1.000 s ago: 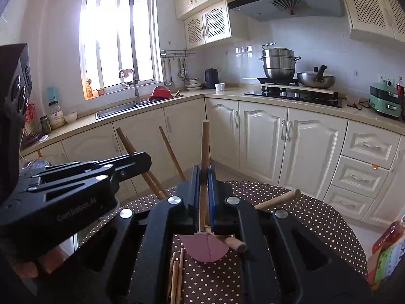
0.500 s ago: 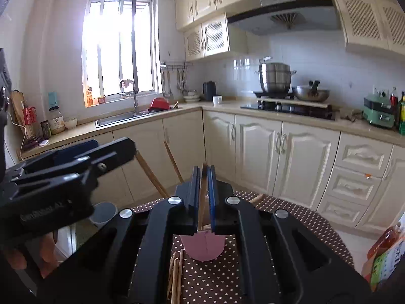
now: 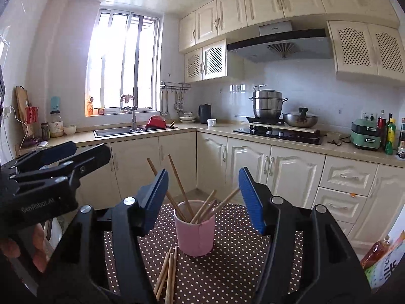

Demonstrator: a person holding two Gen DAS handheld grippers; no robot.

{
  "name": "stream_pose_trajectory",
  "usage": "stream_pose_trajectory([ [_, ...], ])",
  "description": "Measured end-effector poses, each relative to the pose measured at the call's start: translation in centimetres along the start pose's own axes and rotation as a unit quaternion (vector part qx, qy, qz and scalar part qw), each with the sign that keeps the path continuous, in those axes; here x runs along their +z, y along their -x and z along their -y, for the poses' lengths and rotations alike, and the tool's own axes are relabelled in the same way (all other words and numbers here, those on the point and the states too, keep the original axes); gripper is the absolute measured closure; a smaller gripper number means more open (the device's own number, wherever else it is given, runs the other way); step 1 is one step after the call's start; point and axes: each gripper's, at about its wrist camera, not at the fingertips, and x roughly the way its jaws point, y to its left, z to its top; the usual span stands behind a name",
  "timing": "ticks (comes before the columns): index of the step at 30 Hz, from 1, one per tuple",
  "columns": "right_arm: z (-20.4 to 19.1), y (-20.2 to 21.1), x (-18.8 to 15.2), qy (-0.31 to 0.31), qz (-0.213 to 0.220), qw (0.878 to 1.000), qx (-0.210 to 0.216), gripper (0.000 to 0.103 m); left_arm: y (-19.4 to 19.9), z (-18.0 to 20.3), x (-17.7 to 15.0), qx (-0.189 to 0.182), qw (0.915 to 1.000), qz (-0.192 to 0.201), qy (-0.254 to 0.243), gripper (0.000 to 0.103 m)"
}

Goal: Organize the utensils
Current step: 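Lower the right tool toward the remaining chopsticks on the table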

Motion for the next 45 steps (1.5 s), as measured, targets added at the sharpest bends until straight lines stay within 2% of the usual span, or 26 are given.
stream_pose_trajectory([
  [14, -0.6, 2.3, -2.4, 0.014, -0.007, 1.0, -0.013, 0.04, 2.4, -1.3, -3.4, 0.025, 0.9994, -0.023, 0.007, 0.021],
  [30, -2.1, 0.5, -7.0, 0.043, -0.071, 0.996, -0.01, 0.04, -1.1, -3.5, -8.9, 0.018, 0.9939, -0.107, 0.014, 0.021],
  [37, -2.3, -1.1, -8.8, 0.042, -0.103, 0.994, -0.006, 0.04, -3.9, -3.7, -11.3, 0.003, 0.9862, -0.164, 0.016, 0.021],
  [45, -1.6, -2.9, -10.8, 0.037, -0.146, 0.989, -0.006, 0.04, -7.7, -3.6, -14.8, -0.02, 0.9664, -0.255, 0.029, 0.021],
])
